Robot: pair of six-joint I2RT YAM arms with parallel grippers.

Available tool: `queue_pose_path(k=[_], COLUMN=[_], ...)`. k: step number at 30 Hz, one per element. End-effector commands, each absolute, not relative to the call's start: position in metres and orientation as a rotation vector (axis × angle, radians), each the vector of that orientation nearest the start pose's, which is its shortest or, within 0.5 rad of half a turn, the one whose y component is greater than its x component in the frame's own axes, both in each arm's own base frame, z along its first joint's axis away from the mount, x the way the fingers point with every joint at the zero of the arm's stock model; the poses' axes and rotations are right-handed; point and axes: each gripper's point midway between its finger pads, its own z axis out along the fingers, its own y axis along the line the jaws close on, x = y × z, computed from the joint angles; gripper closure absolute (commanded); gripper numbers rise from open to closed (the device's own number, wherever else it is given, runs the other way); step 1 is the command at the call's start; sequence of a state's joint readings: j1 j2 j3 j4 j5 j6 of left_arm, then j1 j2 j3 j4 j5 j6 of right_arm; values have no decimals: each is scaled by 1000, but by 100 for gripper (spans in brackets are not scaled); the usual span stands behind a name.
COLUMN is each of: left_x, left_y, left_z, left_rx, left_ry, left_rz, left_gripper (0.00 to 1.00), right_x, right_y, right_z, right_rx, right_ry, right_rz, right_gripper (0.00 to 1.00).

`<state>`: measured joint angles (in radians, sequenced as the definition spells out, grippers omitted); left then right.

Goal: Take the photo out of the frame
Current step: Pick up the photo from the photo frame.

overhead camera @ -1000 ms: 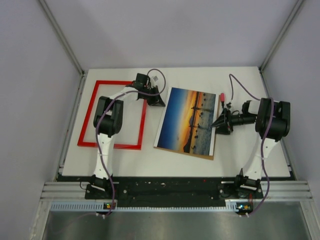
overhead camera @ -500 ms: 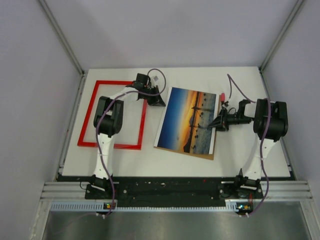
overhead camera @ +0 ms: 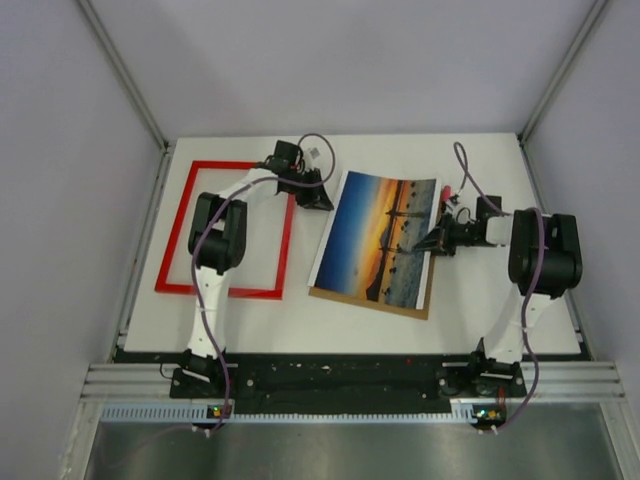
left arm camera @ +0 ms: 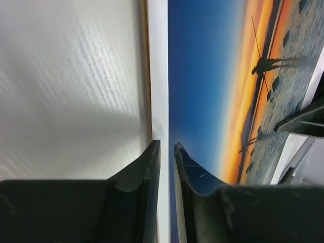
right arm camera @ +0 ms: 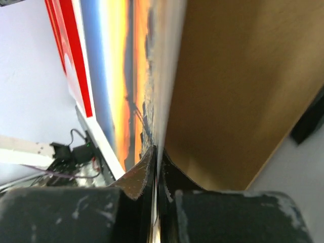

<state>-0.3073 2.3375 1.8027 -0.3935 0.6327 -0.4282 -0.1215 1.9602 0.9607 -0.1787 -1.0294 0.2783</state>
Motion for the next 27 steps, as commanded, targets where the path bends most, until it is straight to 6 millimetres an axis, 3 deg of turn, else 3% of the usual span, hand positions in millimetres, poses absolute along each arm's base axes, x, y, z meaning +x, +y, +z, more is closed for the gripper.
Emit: queue_pose_path(k=[1, 4, 5, 8, 11, 13, 17, 22, 27], left_x=[501, 517, 519, 521, 514, 503, 475, 431, 401], left_y=[-259, -227, -216, -187, -166, -166, -188, -253, -307], left_z=[137, 184, 199, 230, 244, 243, 230, 197, 158], left_rx=[232, 214, 210, 205, 201, 228, 335, 497, 434], left_ry=[2406, 2319, 2290, 2227, 2203, 2207, 2243, 2327, 2415], left_rz=[-1035, -967, -946, -874, -828, -822, -827, -928, -1147], left_gripper=[67, 38, 32, 24, 20, 19, 17, 11, 7], right_x=[380, 384, 381, 379, 377, 379, 390, 404, 415], right_y=[102, 87, 82, 70, 65, 59, 41, 35, 30], right_z=[98, 126, 131, 144, 144, 136, 124, 147, 160], right_rx=[134, 227, 269, 372, 514, 615, 727, 801, 834], right_ry=[2198, 2070, 2037, 1966, 1937, 1941, 1939, 1846, 1795], right_rz=[1207, 1167, 1155, 1088, 1075, 1052, 1002, 1035, 1025], right_gripper=[100, 100, 100, 100, 100, 100, 100, 100, 100])
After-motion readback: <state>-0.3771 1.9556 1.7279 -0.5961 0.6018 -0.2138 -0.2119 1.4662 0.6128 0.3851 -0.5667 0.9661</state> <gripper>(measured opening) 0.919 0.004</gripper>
